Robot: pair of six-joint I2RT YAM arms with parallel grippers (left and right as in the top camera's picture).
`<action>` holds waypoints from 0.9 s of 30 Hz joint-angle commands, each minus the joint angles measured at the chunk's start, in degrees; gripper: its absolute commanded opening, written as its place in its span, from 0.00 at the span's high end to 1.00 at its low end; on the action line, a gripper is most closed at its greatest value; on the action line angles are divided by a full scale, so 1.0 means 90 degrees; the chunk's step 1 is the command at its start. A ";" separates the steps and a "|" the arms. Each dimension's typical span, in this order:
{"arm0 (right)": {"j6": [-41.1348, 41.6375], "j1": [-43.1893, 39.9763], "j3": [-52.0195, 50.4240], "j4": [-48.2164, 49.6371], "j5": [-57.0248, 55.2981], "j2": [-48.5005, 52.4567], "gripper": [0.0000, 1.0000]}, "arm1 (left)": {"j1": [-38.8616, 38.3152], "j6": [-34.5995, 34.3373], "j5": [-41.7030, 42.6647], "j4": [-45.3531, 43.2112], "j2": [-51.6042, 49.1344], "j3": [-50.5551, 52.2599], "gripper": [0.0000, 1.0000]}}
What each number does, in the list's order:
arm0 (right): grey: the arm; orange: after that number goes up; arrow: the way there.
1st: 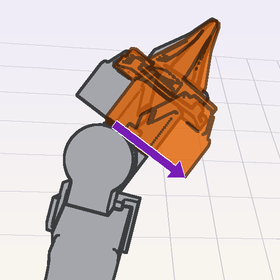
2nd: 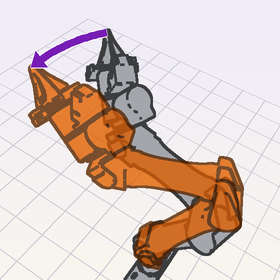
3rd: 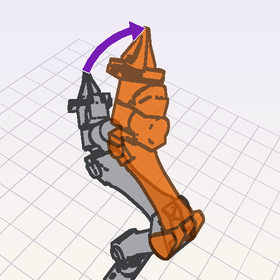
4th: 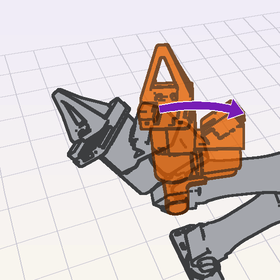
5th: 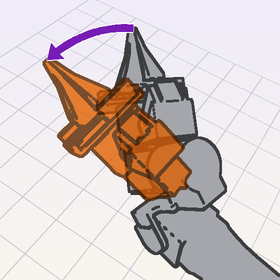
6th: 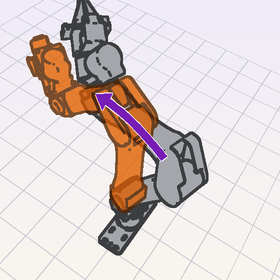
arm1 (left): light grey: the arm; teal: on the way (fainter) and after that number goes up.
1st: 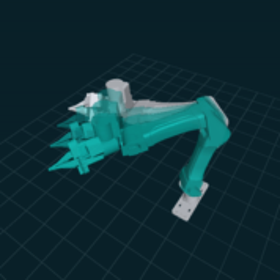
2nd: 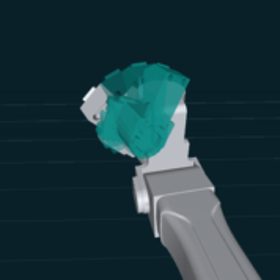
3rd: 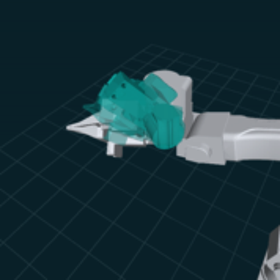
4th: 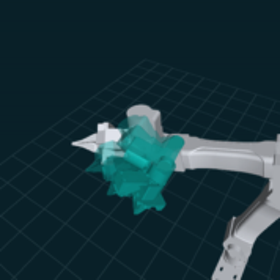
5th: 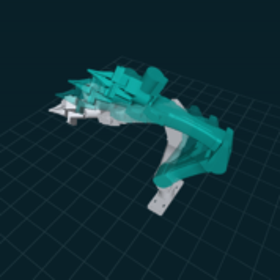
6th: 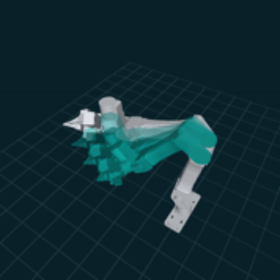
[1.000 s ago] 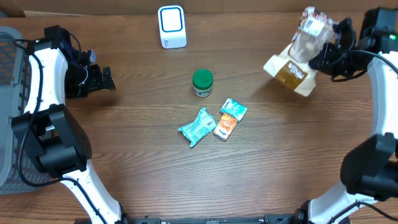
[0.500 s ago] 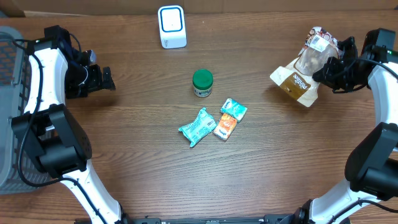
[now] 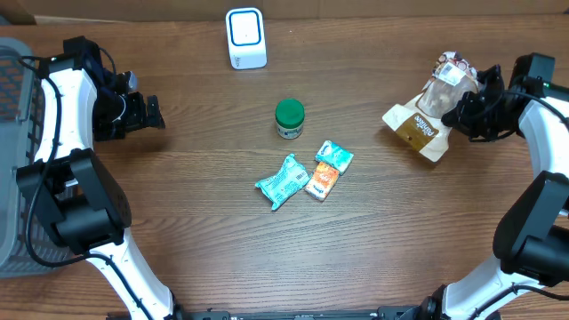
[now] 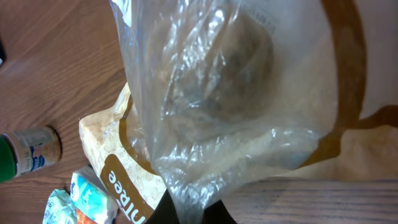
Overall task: Scan the item barcode
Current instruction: 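Lower the bread bag onto the table and open the right gripper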
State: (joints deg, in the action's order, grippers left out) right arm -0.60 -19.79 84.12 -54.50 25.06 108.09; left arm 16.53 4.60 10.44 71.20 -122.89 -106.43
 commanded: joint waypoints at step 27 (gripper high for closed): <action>0.1955 -0.0240 -0.0561 0.1008 -0.0906 -0.0061 0.96 | -0.0012 0.0012 0.0002 0.0010 0.0085 -0.0061 0.00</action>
State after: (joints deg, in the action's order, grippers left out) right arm 14.33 -20.97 79.37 -46.02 18.85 108.09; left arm 16.53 4.60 10.44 71.18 -122.89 -106.43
